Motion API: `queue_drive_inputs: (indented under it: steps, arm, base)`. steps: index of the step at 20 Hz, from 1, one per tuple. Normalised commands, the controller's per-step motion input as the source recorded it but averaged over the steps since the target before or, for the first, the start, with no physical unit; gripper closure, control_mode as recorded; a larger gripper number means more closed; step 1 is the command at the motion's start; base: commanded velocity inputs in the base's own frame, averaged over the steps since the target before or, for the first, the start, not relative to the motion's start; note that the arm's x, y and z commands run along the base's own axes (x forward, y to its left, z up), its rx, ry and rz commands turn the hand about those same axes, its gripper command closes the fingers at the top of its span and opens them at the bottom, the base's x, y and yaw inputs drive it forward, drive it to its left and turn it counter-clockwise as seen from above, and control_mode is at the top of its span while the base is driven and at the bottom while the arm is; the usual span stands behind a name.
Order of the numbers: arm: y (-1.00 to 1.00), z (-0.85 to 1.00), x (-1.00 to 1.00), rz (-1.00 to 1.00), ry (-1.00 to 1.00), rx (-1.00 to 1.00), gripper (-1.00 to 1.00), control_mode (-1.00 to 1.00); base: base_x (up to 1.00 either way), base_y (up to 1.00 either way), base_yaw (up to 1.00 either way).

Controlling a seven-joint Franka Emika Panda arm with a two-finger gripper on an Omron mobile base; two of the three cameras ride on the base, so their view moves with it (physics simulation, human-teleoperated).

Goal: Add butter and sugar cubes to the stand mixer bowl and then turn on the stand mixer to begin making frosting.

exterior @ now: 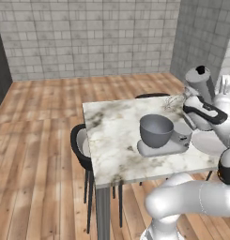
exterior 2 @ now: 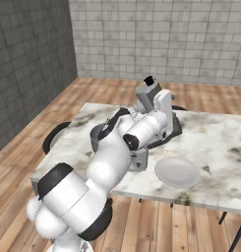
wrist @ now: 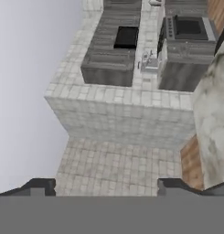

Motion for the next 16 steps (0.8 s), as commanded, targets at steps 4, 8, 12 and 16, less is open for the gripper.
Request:
queue_drive_inputs:
  steps: [4, 8, 12, 16]
  arm:
    - [0.96, 0.00, 0.17, 0.21, 0.27, 0.00, -1.00, -1.00]
    - [0.95, 0.00, 0.01, 0.18, 0.34, 0.00, -1.00, -1.00]
    - [0.97, 0.00, 0.00, 0.18, 0.38, 0.00, -1.00, -1.00]
    - [0.80, 0.08, -0.09, 0.22, 0.45, -0.05, -1.00, -1.00]
  base:
    - [0.00, 0.00, 0.00]
    - [0.00, 0.00, 0.00]
    - [0.00, 0.00, 0.00]
    - [0.00, 0.00, 0.00]
